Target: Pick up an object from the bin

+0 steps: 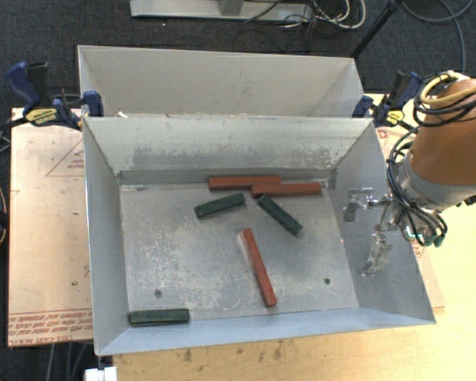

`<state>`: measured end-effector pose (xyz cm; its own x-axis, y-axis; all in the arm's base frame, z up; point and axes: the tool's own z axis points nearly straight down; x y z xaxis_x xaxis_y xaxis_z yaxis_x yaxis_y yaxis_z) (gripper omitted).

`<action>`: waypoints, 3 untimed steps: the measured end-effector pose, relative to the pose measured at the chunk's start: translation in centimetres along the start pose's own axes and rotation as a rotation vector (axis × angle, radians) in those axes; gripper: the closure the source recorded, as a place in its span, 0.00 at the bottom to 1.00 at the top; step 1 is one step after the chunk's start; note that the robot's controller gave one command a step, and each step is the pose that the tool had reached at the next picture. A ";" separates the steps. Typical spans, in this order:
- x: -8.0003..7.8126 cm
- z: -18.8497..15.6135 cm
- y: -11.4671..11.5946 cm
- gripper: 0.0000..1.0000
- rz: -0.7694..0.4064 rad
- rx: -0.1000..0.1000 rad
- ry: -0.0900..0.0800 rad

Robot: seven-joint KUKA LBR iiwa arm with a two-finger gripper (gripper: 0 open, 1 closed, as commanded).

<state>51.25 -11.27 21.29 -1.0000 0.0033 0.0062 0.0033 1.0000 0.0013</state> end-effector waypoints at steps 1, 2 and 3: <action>-0.2 -0.3 0.1 0.00 -0.003 0.001 -0.007; -5.3 4.8 2.6 0.00 0.040 0.001 -0.016; -7.4 8.7 2.3 0.00 -0.033 0.000 -0.009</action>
Offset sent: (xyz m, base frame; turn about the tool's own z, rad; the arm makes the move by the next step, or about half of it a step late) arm 0.0584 0.0305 -0.0611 0.0471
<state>58.55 -8.96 12.55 -0.9995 -0.0301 -0.0030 -0.0301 0.9995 0.0009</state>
